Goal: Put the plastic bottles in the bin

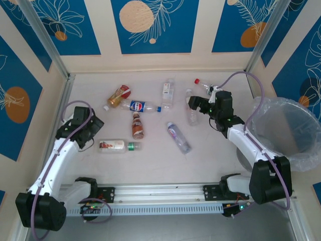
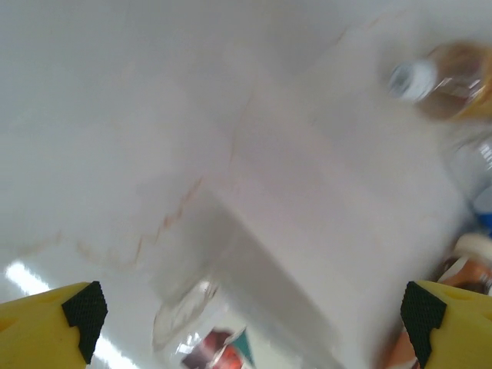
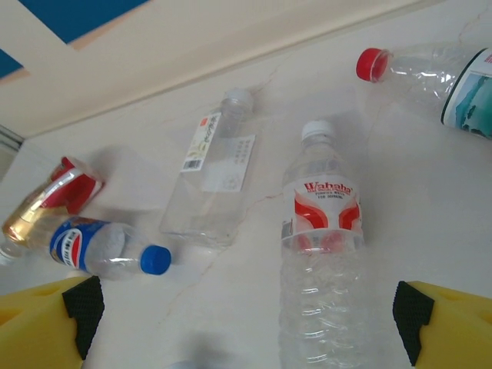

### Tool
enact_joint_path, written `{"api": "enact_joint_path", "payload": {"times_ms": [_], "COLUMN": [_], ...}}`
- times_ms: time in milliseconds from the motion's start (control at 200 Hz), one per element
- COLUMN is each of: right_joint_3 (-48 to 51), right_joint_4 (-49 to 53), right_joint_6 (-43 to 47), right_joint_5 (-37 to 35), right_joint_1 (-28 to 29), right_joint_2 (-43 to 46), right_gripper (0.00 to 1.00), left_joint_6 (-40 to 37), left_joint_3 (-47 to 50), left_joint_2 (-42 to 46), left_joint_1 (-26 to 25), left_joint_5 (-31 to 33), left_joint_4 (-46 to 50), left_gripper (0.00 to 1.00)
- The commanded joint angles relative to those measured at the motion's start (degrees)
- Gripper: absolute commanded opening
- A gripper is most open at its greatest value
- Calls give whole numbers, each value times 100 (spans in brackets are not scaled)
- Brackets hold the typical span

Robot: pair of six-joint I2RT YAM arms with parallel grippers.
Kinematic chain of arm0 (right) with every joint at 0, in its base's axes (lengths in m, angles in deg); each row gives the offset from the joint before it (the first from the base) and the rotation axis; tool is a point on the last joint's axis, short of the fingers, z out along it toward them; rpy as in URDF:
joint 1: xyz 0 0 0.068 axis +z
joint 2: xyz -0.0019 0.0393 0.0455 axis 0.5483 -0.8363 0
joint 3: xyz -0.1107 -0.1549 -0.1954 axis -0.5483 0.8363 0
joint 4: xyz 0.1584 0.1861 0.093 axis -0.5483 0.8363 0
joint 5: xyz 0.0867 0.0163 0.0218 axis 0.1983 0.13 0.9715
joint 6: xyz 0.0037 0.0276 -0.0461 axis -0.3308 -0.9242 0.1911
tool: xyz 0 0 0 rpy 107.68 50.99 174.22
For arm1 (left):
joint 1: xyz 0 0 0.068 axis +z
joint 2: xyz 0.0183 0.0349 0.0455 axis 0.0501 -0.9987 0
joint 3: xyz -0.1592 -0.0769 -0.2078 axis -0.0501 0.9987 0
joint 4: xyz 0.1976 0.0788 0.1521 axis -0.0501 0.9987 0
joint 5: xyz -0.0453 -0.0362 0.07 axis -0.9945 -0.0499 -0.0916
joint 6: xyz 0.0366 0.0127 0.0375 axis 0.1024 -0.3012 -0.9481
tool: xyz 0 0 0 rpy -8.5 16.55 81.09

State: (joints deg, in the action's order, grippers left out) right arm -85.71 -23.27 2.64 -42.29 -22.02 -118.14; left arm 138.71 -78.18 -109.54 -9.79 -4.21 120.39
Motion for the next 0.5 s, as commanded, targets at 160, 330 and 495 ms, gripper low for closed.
{"api": "enact_joint_path", "payload": {"times_ms": [160,330,495], "right_joint_3": [213,225,162], "right_joint_4": [-42,125,396], "right_joint_6": [-453,-488,-378], "right_joint_5": [-178,-309,-416], "right_joint_1": [-10,18,27], "right_joint_2": [264,345,553], "right_gripper": [100,99,99], "left_joint_6": [2161,2588,3072], "left_joint_3": [224,363,716], "left_joint_2": [207,260,165], "left_joint_1": [-289,-413,-439], "left_joint_5": [-1271,-1464,-1387], "left_joint_4": [1152,773,394], "left_gripper": [100,99,99]}}
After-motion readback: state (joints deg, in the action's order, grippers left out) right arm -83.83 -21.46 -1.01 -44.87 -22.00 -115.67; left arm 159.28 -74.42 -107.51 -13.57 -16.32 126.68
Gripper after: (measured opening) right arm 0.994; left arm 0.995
